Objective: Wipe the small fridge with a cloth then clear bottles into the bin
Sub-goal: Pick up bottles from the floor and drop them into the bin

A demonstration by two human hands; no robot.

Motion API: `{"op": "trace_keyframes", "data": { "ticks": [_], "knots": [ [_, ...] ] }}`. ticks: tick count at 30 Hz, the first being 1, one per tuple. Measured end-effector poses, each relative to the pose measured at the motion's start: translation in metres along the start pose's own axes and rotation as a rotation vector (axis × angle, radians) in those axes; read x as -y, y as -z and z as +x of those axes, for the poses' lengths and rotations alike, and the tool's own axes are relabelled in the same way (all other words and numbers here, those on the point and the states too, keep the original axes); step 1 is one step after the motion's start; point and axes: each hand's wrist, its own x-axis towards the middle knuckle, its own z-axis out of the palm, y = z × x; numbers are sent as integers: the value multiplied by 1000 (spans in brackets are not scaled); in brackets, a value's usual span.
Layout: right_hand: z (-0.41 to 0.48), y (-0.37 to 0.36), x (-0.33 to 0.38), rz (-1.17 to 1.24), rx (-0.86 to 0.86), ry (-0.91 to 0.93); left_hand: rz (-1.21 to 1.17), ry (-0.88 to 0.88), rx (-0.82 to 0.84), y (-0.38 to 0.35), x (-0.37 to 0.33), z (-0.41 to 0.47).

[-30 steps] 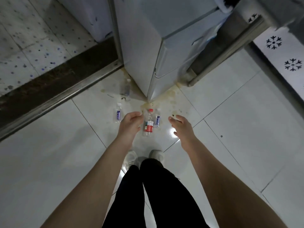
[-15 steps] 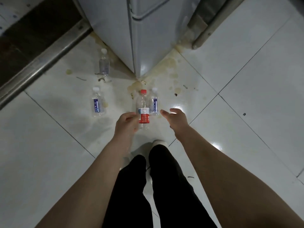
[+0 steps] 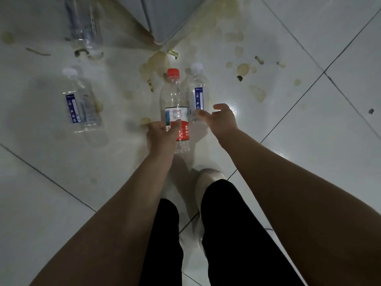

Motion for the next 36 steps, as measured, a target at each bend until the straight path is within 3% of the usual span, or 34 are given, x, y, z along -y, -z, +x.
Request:
{"op": "trace_keyframes", "data": {
  "ticks": [6,11,19,28,36],
  "knots": [
    [46,-23,-5,-61,-106,93,187,-21,-46,-28,9,43],
    [59,-28,-10,-107,-80,104,226,2,-24,-37,14,60],
    [46,-7,-14,-149,-43,56,94,120,56,-22,4,49],
    [-58,51,9,233,-29,-176,177,134,88,45,-51,-45],
    [-216,160,66,506,-145,-262,178,0,206,108,-171,-199]
  ]
}}
